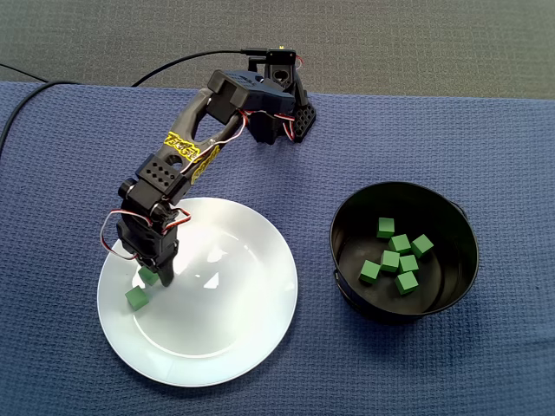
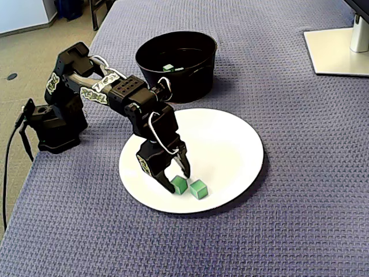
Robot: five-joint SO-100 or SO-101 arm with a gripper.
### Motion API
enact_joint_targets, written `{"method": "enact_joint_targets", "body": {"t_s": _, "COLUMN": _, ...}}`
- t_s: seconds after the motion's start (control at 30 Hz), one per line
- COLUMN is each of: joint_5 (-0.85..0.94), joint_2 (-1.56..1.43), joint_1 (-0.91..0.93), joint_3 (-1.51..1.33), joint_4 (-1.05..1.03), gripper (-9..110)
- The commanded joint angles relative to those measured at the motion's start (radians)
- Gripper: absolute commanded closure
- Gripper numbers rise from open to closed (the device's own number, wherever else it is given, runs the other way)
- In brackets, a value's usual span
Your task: Pick up the items on the white plate and put them in the black container.
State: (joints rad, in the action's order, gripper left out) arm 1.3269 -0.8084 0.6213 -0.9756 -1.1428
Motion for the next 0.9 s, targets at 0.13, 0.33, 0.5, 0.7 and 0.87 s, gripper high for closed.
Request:
{"method": "enact_joint_targets", "body": {"t_s": 0.13, "joint_5": -0.034, "joint_2": 0.002, "joint_1": 0.003, "joint_3": 0.037, "joint_4": 0.028, "gripper": 102}}
{"method": "enact_joint_targets", "body": {"t_s": 0.33, "joint_5": -0.083, "joint_2": -0.106, "joint_1": 0.006, "joint_3": 0.040, "joint_4": -0.006, "gripper": 102}}
{"method": "enact_joint_targets", "body": {"t_s": 0.5, "joint_5": -0.284, "joint_2": -0.316, "joint_1": -0.006, "joint_3": 0.216, "joint_4": -0.058, "gripper": 102}}
{"method": "enact_joint_targets", "body": {"t_s": 0.7, "joint_5": -0.517, "joint_2": -0.578, "joint_1": -0.118, "joint_3": 0.436, "joint_4": -0.080, "gripper": 102}}
{"method": "enact_joint_targets", "body": {"t_s": 0.87, "joint_5": -0.580, "joint_2": -0.836, "joint_1": -0.353, "joint_3": 0.285, "joint_4": 0.017, "gripper": 102}}
